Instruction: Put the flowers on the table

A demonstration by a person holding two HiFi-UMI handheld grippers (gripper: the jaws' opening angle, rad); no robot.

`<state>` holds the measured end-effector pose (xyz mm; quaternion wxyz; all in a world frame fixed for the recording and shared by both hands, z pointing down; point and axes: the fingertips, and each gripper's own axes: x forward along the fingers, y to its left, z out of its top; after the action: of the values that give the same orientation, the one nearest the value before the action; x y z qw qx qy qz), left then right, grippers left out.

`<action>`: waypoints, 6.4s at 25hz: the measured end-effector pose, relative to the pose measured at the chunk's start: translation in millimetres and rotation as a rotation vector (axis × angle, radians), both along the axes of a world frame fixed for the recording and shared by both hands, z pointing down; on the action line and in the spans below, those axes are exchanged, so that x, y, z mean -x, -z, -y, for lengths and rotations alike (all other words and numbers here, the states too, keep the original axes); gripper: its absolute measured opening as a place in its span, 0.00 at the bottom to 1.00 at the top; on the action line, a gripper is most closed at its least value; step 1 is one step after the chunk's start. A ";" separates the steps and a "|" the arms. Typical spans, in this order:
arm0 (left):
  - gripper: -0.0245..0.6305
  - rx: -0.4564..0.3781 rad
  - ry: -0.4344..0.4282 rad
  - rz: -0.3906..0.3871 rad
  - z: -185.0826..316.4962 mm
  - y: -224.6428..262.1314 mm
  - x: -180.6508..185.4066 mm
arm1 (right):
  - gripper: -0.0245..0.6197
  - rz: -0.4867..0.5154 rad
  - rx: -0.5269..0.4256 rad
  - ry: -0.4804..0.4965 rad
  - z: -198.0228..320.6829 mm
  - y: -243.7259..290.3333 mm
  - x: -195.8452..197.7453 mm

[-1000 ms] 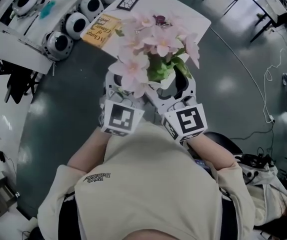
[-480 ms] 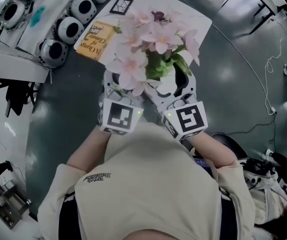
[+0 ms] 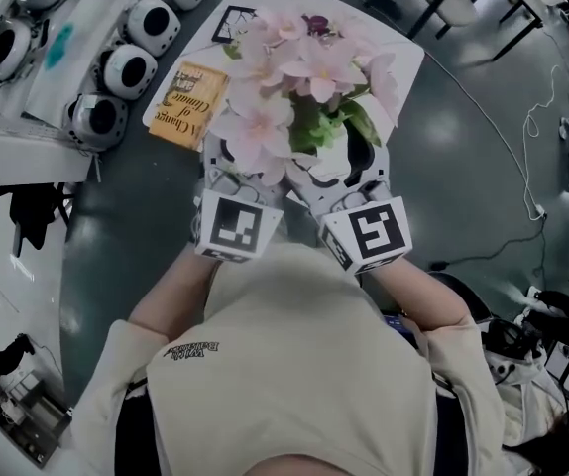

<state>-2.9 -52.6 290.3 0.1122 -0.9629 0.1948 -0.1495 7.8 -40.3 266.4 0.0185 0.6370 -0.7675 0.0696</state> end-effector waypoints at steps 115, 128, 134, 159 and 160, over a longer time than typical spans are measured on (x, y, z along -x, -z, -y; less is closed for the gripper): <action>0.78 0.379 0.049 0.084 322.0 -358.6 -157.0 | 0.75 0.125 0.161 -0.064 352.1 -349.6 -176.0; 0.78 0.383 0.027 0.020 313.9 -350.8 -140.9 | 0.75 0.181 0.212 0.010 351.8 -357.5 -164.6; 0.78 0.370 0.032 0.015 309.3 -351.9 -136.3 | 0.75 0.183 0.202 0.013 347.6 -356.2 -161.2; 0.78 0.386 0.158 -0.054 281.5 -262.3 -103.9 | 0.75 0.067 0.160 -0.053 273.1 -248.7 -187.8; 0.77 0.386 0.163 -0.060 278.4 -251.3 -102.8 | 0.75 0.063 0.150 -0.052 269.0 -237.3 -188.1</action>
<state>99.9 -331.0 541.6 -0.0925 -0.9515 0.2432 -0.1641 195.9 -309.3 503.7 0.0405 0.6511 -0.7434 0.1474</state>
